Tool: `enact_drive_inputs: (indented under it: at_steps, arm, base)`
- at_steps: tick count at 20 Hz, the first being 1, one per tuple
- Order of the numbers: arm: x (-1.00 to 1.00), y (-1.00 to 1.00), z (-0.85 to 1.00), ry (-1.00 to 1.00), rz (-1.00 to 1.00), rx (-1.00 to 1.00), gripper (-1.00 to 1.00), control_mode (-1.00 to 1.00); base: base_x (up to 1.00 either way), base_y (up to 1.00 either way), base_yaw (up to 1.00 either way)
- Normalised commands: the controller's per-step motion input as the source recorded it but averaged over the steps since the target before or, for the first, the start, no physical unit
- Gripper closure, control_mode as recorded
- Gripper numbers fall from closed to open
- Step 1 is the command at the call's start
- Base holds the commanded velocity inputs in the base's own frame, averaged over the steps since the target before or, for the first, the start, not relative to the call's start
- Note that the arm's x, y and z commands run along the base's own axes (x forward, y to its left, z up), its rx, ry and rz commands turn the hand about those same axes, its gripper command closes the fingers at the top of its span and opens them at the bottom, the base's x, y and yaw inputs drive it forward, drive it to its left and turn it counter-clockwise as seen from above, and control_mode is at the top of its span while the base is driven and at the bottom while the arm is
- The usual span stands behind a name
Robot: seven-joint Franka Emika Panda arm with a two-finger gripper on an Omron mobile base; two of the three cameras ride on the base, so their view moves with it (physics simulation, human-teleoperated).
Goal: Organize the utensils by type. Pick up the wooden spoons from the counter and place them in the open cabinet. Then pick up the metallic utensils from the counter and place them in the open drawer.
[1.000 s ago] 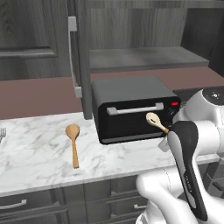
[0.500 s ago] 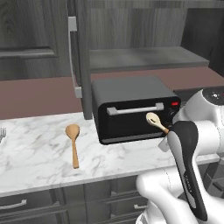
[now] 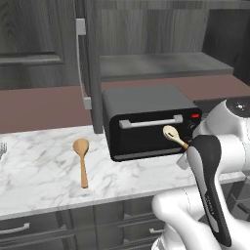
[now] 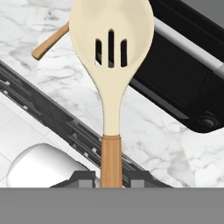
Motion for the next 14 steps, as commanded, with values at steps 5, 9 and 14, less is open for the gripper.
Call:
enact_drive_inputs:
  at_steps: [5, 9, 14]
  arm:
    - [0.0, 0.0, 0.0, 0.0, 0.0, 0.0, 1.0, 1.0]
    - [0.0, 0.0, 0.0, 0.0, 0.0, 0.0, 1.0, 1.0]
    - [0.09, 0.0, 0.94, -0.45, 0.0, 0.0, 1.0, -1.0]
  base:
    - [0.05, 0.0, 0.0]
    - [0.07, 0.0, 0.0]
    - [0.0, 0.0, 0.0]
